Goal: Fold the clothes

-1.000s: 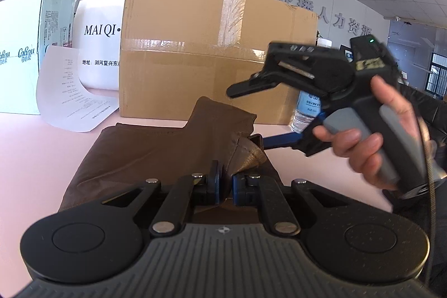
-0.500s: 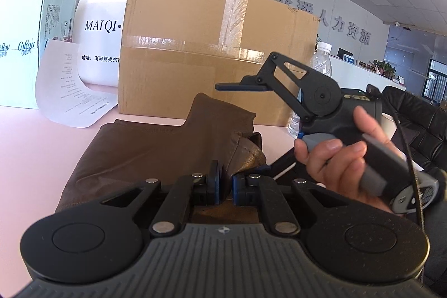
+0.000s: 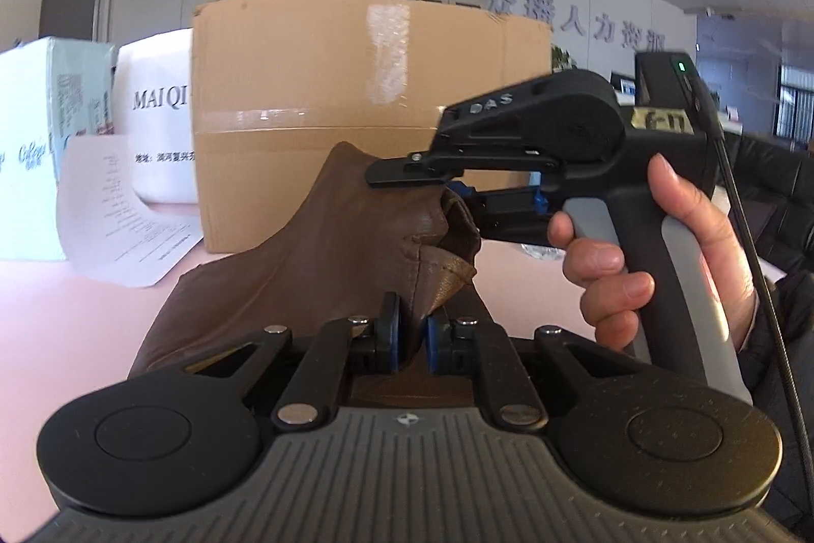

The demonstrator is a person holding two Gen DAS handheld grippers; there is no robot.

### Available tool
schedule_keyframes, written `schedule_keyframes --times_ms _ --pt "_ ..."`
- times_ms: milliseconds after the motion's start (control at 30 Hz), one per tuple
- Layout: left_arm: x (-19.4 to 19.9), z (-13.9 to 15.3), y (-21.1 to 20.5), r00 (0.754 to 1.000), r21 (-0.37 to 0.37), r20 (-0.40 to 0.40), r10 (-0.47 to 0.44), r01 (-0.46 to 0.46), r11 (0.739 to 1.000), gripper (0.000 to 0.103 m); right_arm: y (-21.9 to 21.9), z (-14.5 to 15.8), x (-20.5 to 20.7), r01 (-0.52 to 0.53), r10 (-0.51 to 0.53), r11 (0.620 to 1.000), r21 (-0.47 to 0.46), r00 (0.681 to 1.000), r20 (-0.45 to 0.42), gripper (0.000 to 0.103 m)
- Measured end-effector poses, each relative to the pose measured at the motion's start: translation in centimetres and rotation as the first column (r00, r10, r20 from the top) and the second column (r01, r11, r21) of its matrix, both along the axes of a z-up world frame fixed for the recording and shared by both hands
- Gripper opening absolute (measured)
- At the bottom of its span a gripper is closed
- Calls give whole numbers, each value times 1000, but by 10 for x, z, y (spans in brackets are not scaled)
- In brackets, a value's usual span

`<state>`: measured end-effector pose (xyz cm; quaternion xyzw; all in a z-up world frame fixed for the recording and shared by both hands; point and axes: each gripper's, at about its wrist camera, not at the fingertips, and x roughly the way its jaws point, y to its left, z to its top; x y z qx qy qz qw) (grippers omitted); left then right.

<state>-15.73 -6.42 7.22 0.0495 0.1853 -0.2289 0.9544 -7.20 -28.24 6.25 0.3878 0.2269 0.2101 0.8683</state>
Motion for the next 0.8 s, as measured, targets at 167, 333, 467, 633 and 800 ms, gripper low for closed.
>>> schedule_keyframes --times_ms 167,333,467,633,800 --pt "14 -9 -50 998 127 -59 3 4 992 11 -18 -21 23 68 -84 992 -108 986 -146 13" --pt "21 -31 -60 981 138 -188 -44 71 988 14 -27 -38 26 84 -160 965 -247 939 -304 13" --pt "23 -40 -59 970 140 -221 -100 133 981 32 -24 -32 18 85 -185 948 -308 933 -309 14" --pt "15 -48 -60 966 154 -186 -179 209 966 55 -30 -40 15 82 -181 950 -300 930 -319 17" --pt "11 -35 -44 963 52 -170 -210 222 974 66 -35 -36 9 104 -199 939 -329 943 -268 56"
